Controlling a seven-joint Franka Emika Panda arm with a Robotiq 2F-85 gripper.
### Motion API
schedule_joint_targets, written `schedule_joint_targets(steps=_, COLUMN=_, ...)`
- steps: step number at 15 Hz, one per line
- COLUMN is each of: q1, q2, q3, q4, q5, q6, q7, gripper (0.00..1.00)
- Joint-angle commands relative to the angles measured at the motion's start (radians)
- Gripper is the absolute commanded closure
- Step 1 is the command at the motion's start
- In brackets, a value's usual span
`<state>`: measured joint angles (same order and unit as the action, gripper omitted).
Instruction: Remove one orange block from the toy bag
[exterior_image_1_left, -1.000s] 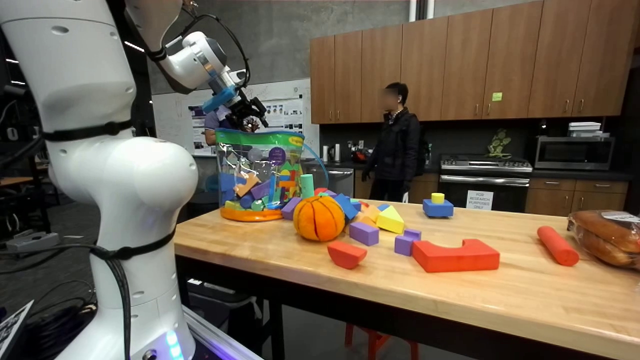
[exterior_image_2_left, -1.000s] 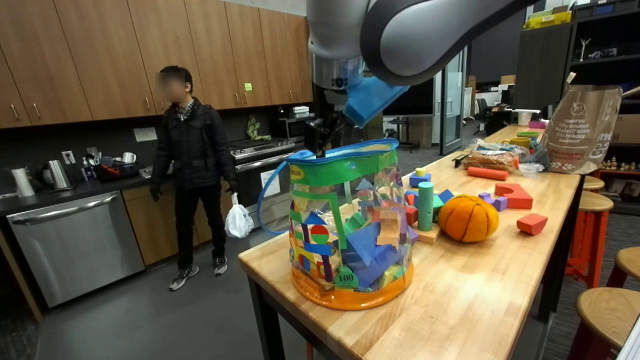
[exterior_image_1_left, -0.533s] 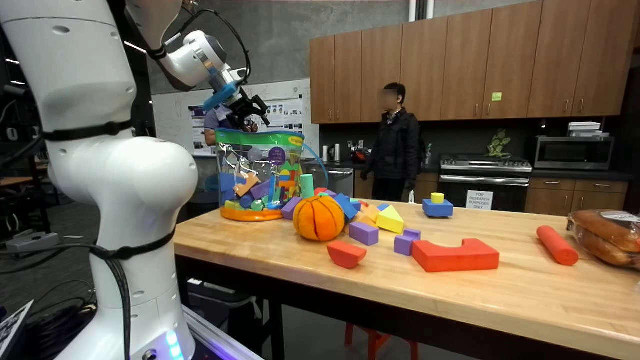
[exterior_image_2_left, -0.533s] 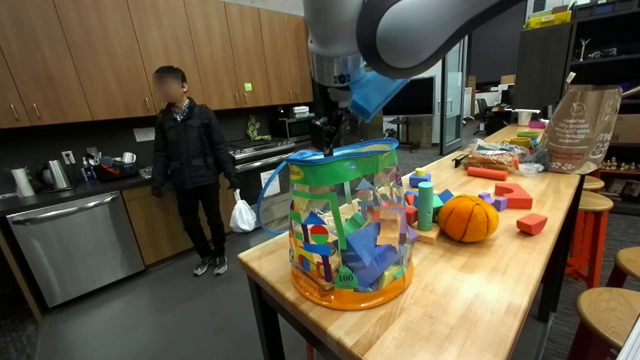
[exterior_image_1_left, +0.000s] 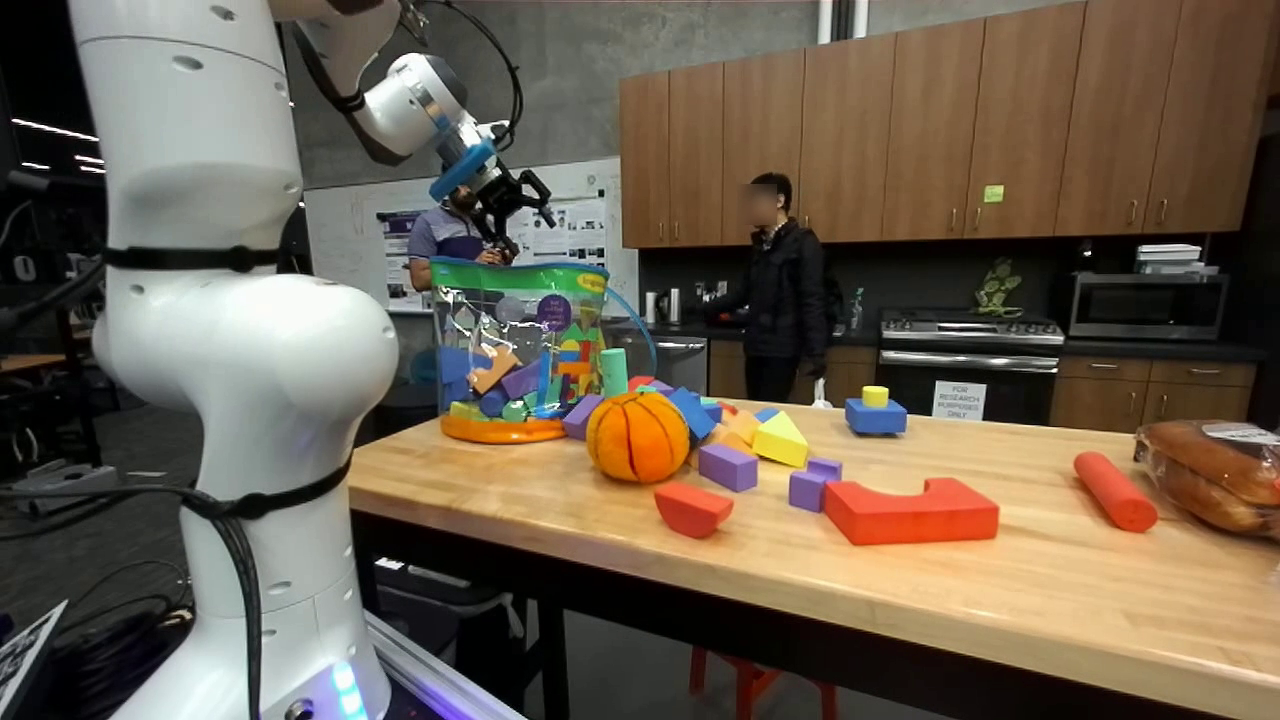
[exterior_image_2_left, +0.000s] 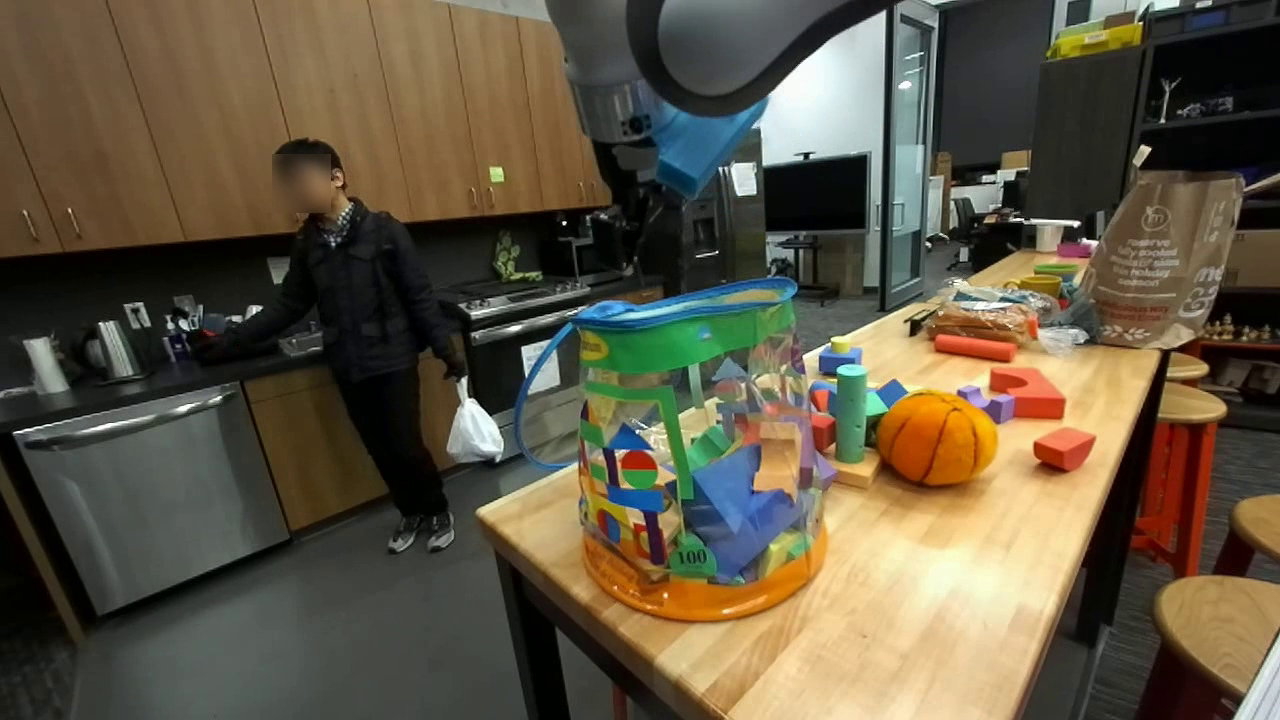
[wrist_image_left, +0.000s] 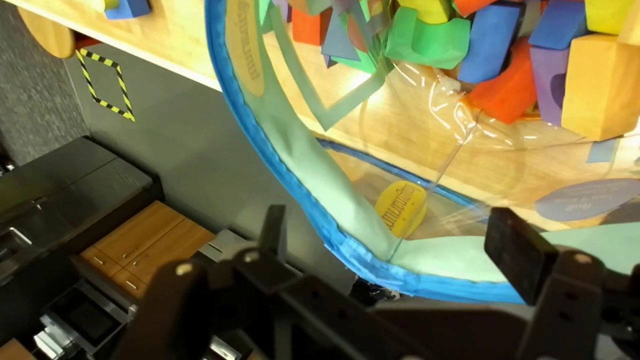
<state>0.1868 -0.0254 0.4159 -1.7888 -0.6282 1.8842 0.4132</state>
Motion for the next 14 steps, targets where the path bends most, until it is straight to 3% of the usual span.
schedule_joint_targets(steps=1, q1=0.063, q2=0.165, q3=-0.037, q4=0.123, q5=-0.052, q6=-0.036, q7=-0.021, gripper=0.00)
schedule_joint_targets(steps=6, q1=0.126, q2=0.255, q3=-0.098, q4=0.145, q5=0.002, q6=-0.071, q7=-0.022, gripper=0.00)
schedule_joint_targets(steps=14, q1=0.122, q2=0.169, q3=-0.145, q4=0.007, q5=0.194, q6=-0.023, q7=-0.012, gripper=0.00)
